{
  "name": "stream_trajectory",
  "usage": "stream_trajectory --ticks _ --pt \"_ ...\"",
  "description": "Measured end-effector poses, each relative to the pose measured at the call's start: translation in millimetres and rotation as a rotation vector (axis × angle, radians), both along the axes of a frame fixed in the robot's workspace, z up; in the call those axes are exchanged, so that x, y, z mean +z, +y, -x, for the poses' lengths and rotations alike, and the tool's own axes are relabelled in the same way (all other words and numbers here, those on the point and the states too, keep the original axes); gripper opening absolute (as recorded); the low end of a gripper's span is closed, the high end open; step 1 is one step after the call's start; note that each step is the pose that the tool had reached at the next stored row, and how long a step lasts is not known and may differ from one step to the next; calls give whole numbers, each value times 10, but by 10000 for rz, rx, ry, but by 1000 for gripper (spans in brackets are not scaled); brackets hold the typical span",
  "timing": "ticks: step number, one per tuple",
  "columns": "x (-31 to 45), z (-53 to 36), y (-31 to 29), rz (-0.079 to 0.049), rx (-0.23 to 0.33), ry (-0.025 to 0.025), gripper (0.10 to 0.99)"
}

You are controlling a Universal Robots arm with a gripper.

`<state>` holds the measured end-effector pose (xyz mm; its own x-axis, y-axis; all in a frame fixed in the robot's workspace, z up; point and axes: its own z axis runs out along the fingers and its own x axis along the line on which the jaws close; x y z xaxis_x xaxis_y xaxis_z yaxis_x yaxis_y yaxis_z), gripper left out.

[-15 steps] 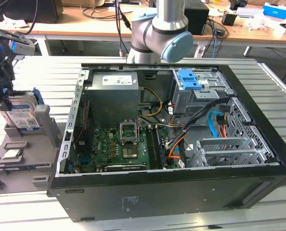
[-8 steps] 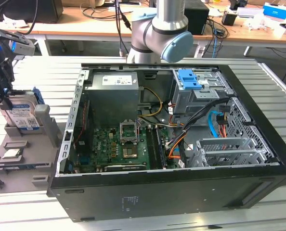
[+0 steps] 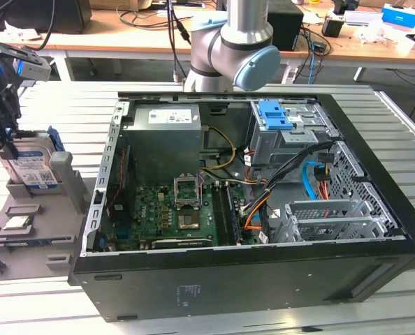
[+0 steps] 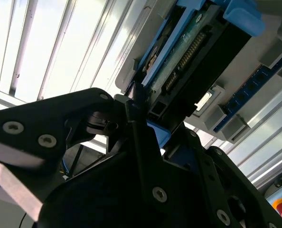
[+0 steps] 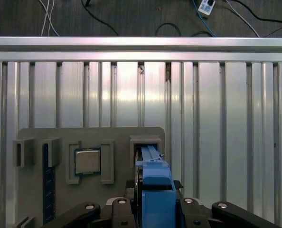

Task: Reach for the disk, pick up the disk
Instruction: 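Pick up the disk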

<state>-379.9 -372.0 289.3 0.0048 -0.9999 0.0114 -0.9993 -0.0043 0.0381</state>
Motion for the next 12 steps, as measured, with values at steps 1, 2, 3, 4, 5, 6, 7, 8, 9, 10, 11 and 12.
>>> stream_trajectory --ticks 1,2,3,4,5,6,7,8,9,10,11,12 --pt "-1 0 0 -1 0 0 365" --pt "0 0 0 0 0 0 365" --pt "-1 0 0 -1 0 0 365" --pt "-1 0 0 0 0 0 365" --pt "-1 0 0 0 0 0 365" --pt "-1 0 0 0 0 0 365" --pt "-2 0 0 0 0 -1 365" --pt "4 0 0 -2 0 -5 365" --pt "12 -1 0 -2 0 -5 365" --pt "25 0 0 -1 0 -1 365" --pt "35 0 0 0 0 -1 365" --pt "49 -1 0 0 0 -2 365"
